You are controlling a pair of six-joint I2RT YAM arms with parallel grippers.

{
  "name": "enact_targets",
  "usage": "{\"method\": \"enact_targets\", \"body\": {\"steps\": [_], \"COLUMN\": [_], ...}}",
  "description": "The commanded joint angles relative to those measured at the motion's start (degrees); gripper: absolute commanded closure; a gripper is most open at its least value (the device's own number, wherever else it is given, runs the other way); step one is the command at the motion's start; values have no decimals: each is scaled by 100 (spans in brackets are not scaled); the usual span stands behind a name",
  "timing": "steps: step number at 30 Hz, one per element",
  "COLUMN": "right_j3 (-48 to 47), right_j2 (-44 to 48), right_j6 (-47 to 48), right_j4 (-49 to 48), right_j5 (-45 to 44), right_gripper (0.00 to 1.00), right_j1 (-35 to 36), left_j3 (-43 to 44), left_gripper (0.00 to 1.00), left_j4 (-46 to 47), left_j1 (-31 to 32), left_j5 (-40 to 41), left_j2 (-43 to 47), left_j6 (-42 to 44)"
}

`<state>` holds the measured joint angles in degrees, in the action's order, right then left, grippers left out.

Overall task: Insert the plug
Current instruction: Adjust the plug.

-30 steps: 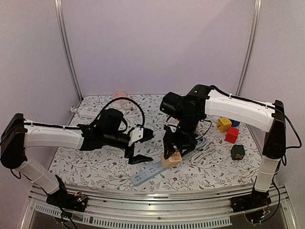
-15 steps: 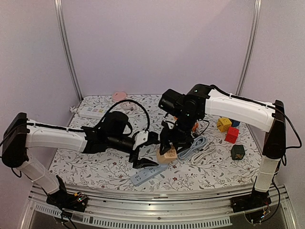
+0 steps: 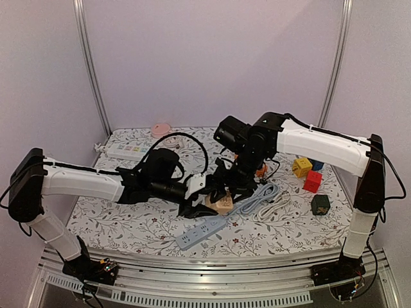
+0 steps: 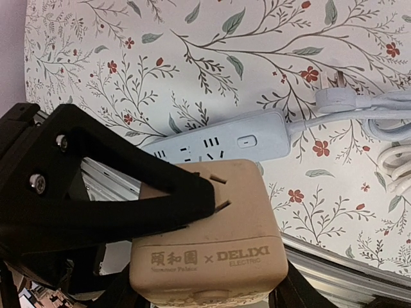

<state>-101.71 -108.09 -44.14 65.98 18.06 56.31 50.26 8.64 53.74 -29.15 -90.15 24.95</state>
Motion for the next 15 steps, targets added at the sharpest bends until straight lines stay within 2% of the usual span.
{"method": "enact_targets", "body": {"steps": [1, 5, 7, 8, 10, 12, 13, 15], "right_j3": [-11, 95, 169, 246, 502, 855, 1045, 1466], "right_j2": [216, 301, 334, 360, 517, 753, 966, 1273], "right_j6": [-36, -64, -39, -39, -63, -72, -28, 86], "right_j4": [-351, -450, -486, -571, -891, -1335, -1525, -1892], "right_j5": [285, 235, 98, 7, -224, -536, -755, -1110], "right_gripper": [100, 100, 98, 91, 63, 41, 34, 32], "right_j1": [37, 37, 33, 35, 46, 74, 109, 174], "left_j3": [95, 84, 89, 89, 122, 152, 175, 218], "left_gripper": [56, 100, 100, 100, 100, 100, 100, 100], "left_j4": [-11, -125, -149, -163, -201, -242, -263, -290], "left_j1": [78, 76, 67, 60, 16, -66, -111, -199], "left_j5": [128, 124, 136, 132, 110, -13, -101, -240], "left_j2": [-66, 8, 68, 98, 155, 204, 233, 272], "left_j6": [24, 102, 61, 22, -131, -364, -460, -645]}}
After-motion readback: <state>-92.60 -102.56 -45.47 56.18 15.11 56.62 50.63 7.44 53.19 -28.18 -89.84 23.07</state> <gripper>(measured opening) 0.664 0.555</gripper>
